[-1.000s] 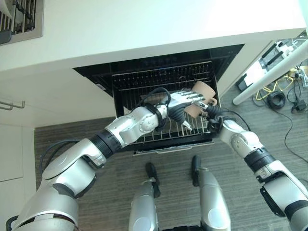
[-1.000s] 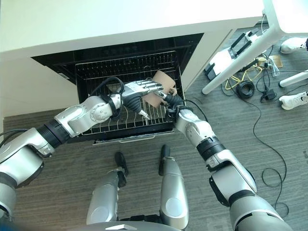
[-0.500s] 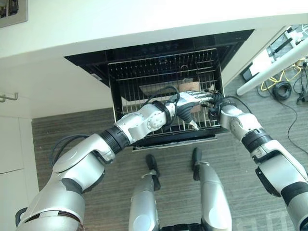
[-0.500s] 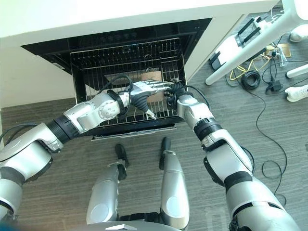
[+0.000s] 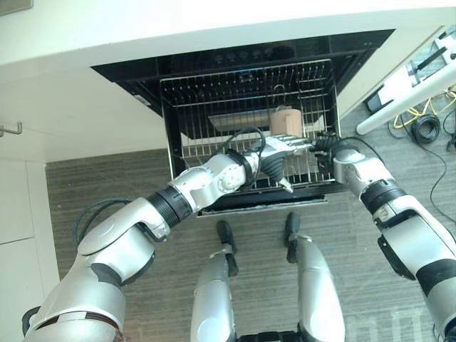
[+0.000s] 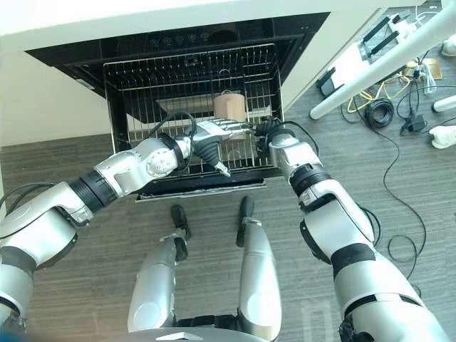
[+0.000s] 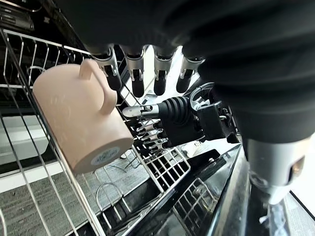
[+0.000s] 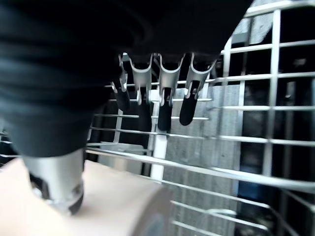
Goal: Place the dishes in the dishwasher.
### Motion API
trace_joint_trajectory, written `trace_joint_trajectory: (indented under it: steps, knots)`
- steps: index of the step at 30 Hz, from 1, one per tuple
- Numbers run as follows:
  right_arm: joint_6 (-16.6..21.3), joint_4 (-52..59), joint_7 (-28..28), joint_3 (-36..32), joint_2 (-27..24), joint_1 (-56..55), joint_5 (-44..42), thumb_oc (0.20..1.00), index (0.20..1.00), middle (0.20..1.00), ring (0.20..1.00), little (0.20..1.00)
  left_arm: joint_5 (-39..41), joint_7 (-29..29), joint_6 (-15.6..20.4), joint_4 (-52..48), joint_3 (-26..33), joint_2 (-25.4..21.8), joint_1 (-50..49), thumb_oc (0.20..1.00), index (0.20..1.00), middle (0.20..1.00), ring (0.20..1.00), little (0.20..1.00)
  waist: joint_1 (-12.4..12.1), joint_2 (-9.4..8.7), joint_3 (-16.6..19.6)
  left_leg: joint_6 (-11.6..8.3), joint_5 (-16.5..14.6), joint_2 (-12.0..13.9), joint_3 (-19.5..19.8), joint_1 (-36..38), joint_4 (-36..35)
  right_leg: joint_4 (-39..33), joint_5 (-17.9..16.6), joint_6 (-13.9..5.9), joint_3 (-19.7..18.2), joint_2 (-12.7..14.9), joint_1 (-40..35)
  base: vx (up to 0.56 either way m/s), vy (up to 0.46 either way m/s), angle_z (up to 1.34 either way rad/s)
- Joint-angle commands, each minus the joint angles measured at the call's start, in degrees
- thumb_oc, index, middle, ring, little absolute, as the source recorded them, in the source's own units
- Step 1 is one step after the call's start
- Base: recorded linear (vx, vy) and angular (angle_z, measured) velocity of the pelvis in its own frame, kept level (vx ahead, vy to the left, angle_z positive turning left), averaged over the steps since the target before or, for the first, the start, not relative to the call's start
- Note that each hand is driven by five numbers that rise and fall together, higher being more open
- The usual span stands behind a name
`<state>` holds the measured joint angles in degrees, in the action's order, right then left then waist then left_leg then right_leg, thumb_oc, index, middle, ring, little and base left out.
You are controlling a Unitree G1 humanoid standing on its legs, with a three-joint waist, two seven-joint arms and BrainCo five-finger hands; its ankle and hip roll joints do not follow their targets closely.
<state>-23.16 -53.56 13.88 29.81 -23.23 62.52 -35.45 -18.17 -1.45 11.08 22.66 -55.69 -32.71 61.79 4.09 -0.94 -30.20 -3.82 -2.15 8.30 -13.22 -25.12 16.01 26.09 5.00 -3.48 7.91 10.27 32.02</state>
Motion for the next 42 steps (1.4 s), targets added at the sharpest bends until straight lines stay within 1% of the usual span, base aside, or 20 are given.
trace_joint_trajectory:
  steps: [1, 8, 11, 12, 14, 15, 17, 20, 22, 23, 26, 28, 29, 30, 32, 36, 38, 42]
  knots:
    - [1.0, -1.0, 2.8, 0.4, -0.6, 2.1, 3.5, 1.000, 1.000, 1.000, 1.000, 1.000, 2.3, 1.2, 0.8, -3.0, 2.8, 0.0, 3.7, 1.000, 1.000, 1.000, 1.000, 1.000, -1.3, 0.00, 0.4, -3.94, -1.3, 0.8, 5.3, -1.2, 1.2, -8.9, -3.8, -4.86, -2.2, 0.6, -4.2, 0.00, 0.000, 0.00]
    - [2.9, -1.2, 5.0, 0.7, -0.9, 2.3, 8.7, 1.000, 1.000, 1.000, 1.000, 1.000, 1.6, 2.3, 1.0, -2.2, 3.1, 0.1, 3.0, 1.000, 1.000, 1.000, 1.000, 1.000, -1.4, 0.49, 0.4, -3.97, -1.1, 0.7, 5.2, -1.4, 1.2, -8.9, -3.9, -4.89, -2.0, 0.7, -4.1, 0.00, 0.000, 0.00]
    - [4.4, -0.7, 6.1, 0.7, -1.1, 2.1, 7.2, 1.000, 1.000, 1.000, 1.000, 1.000, 1.6, 2.4, 0.8, -2.6, 3.4, -0.2, 2.7, 1.000, 1.000, 1.000, 1.000, 1.000, -1.4, 0.74, 0.4, -4.01, -1.1, 0.8, 5.1, -1.3, 1.2, -8.9, -3.9, -4.94, -1.8, 0.8, -4.2, 0.00, 0.000, 0.00]
    - [5.6, -0.2, 6.7, 0.5, -1.2, 1.9, 6.3, 1.000, 1.000, 1.000, 1.000, 1.000, 1.6, 2.4, 0.7, -2.8, 3.5, -0.3, 2.6, 1.000, 1.000, 1.000, 1.000, 1.000, -1.4, 0.87, 0.4, -4.00, -1.1, 0.9, 5.0, -1.3, 1.2, -8.9, -3.8, -4.93, -1.8, 0.9, -4.2, 0.00, 0.000, 0.00]
    - [6.7, 0.5, 7.5, 0.1, -1.0, 1.7, 5.6, 1.000, 1.000, 1.000, 1.000, 1.000, 1.3, 2.5, 0.6, -3.0, 3.7, -0.3, 2.2, 1.000, 1.000, 1.000, 1.000, 1.000, -1.4, 1.04, 0.4, -3.98, -1.2, 0.8, 5.1, -1.2, 1.2, -8.9, -3.7, -4.89, -1.8, 0.9, -4.4, 0.00, 0.000, 0.00]
    - [8.3, 1.3, 8.6, -0.4, -0.8, 1.5, 4.8, 1.000, 1.000, 1.000, 1.000, 1.000, 1.1, 2.6, 0.3, -3.2, 3.9, -0.3, 1.9, 1.000, 1.000, 1.000, 1.000, 1.000, -1.3, 1.20, 0.4, -3.95, -1.2, 0.8, 5.1, -1.1, 1.2, -8.9, -3.7, -4.85, -1.8, 0.9, -4.5, 0.00, 0.000, 0.00]
    - [9.2, 2.0, 9.2, -0.8, -0.6, 1.2, 4.3, 1.000, 1.000, 1.000, 1.000, 1.000, 1.1, 2.8, 0.1, -3.3, 3.9, -0.4, 1.7, 1.000, 1.000, 1.000, 1.000, 1.000, -1.3, 1.28, 0.4, -3.91, -1.3, 0.7, 5.1, -0.9, 1.2, -8.9, -3.6, -4.81, -1.8, 0.8, -4.7, 0.00, 0.000, 0.00]
    - [11.3, 4.3, 11.6, -2.1, -0.2, 0.2, 1.4, 1.000, 1.000, 1.000, 1.000, 1.000, 0.6, 3.5, -0.2, -3.2, 4.4, -0.3, 0.8, 1.000, 1.000, 1.000, 1.000, 1.000, -1.1, 1.39, 0.4, -3.85, -1.5, 0.8, 5.1, -0.3, 1.2, -8.9, -3.4, -4.69, -1.9, 0.9, -5.3, 0.00, 0.000, 0.00]
    - [13.2, 6.4, 13.3, -3.1, -0.3, -0.8, 1.5, 1.000, 1.000, 1.000, 1.000, 1.000, 0.3, 3.9, -0.8, -3.5, 4.8, -0.4, 0.0, 1.000, 1.000, 1.000, 1.000, 1.000, -1.0, 1.42, 0.4, -3.78, -1.7, 0.8, 5.1, 0.3, 1.2, -8.9, -3.1, -4.58, -2.0, 0.8, -5.9, 0.00, 0.000, 0.00]
    - [14.9, 8.9, 14.8, -4.2, -0.4, -1.9, 2.5, 1.000, 1.000, 1.000, 1.000, 1.000, 0.2, 4.6, -1.1, -3.7, 5.4, -0.8, -1.0, 1.000, 1.000, 1.000, 1.000, 1.000, -0.9, 1.49, 0.4, -3.69, -1.9, 0.7, 5.1, 1.1, 1.2, -8.9, -2.9, -4.47, -2.0, 0.7, -6.7, 0.00, 0.000, 0.00]
    - [15.5, 11.0, 16.0, -4.8, -0.6, -2.8, 2.2, 1.000, 1.000, 1.000, 1.000, 1.000, 0.1, 5.2, -1.3, -3.7, 5.8, -1.0, -1.9, 1.000, 1.000, 1.000, 1.000, 1.000, -0.8, 1.50, 0.4, -3.67, -2.0, 0.9, 5.0, 1.9, 1.2, -8.9, -2.7, -4.40, -1.8, 0.7, -7.5, 0.00, 0.000, 0.00]
    - [16.1, 14.3, 16.9, -6.2, -1.4, -4.5, 2.3, 1.000, 1.000, 1.000, 1.000, 1.000, 0.1, 6.1, -1.4, -4.4, 7.0, -1.9, -3.7, 1.000, 1.000, 1.000, 1.000, 1.000, -0.7, 1.58, 0.5, -3.60, -2.3, 1.0, 4.8, 3.5, 1.2, -8.9, -2.3, -4.25, -1.4, 0.8, -9.1, 0.00, 0.000, 0.00]
    - [16.5, 16.0, 17.3, -6.7, -1.7, -5.6, 3.0, 1.000, 1.000, 1.000, 1.000, 1.000, 0.1, 6.6, -1.2, -4.6, 7.7, -2.3, -4.8, 1.000, 1.000, 1.000, 1.000, 1.000, -0.6, 1.63, 0.9, -3.55, -2.5, 1.2, 4.6, 4.0, 1.2, -8.9, -2.1, -4.17, -1.1, 0.9, -9.7, 0.02, 0.015, -0.03]
    - [17.0, 19.3, 18.7, -7.8, -2.3, -8.2, 3.3, 1.000, 1.000, 1.000, 1.000, 1.000, 0.0, 7.8, -1.1, -5.6, 8.7, -3.0, -7.0, 1.000, 1.000, 1.000, 1.000, 1.000, -0.5, 1.79, 2.3, -3.38, -3.1, 1.4, 4.2, 5.1, 1.2, -8.9, -1.6, -4.04, -0.6, 1.1, -11.0, 0.04, 0.011, -0.02]
    - [17.8, 21.9, 19.7, -8.5, -2.4, -10.5, 3.6, 1.000, 1.000, 1.000, 1.000, 1.000, -0.1, 8.8, -0.9, -6.3, 9.6, -3.3, -8.8, 1.000, 1.000, 1.000, 1.000, 1.000, -0.4, 1.89, 3.4, -3.24, -3.5, 1.5, 3.9, 6.1, 1.2, -8.9, -1.3, -3.91, -0.1, 1.2, -12.1, 0.04, 0.002, 0.01]
    - [19.3, 28.6, 22.5, -9.5, -2.3, -16.1, 5.7, 1.000, 1.000, 1.000, 1.000, 1.000, -0.9, 10.3, -1.4, -8.9, 12.3, -3.7, -13.8, 1.000, 1.000, 1.000, 1.000, 1.000, -0.3, 2.11, 6.1, -2.87, -4.1, 1.6, 3.7, 8.5, 1.2, -8.9, -0.6, -3.60, 0.6, 1.4, -15.0, 0.06, 0.001, 0.02]
    - [21.0, 31.7, 24.1, -10.6, -2.3, -19.0, 7.5, 1.000, 1.000, 1.000, 1.000, 1.000, -1.7, 11.1, -1.4, -10.2, 13.8, -3.9, -16.7, 1.000, 1.000, 1.000, 1.000, 1.000, -0.3, 2.14, 7.4, -2.61, -4.6, 1.5, 3.8, 9.8, 1.2, -8.9, -0.1, -3.49, 0.9, 1.4, -16.6, 0.08, -0.023, 0.04]
    - [20.8, 39.6, 24.9, -13.3, -2.4, -26.7, 9.5, 1.000, 1.000, 1.000, 1.000, 1.000, -3.4, 10.6, -2.2, -14.8, 18.0, -4.3, -24.2, 1.000, 1.000, 1.000, 1.000, 1.000, -0.9, 2.35, 11.4, -1.97, -5.8, 1.3, 3.6, 13.1, 1.2, -8.9, 1.1, -3.51, 2.5, 2.0, -20.8, 0.12, -0.026, 0.06]
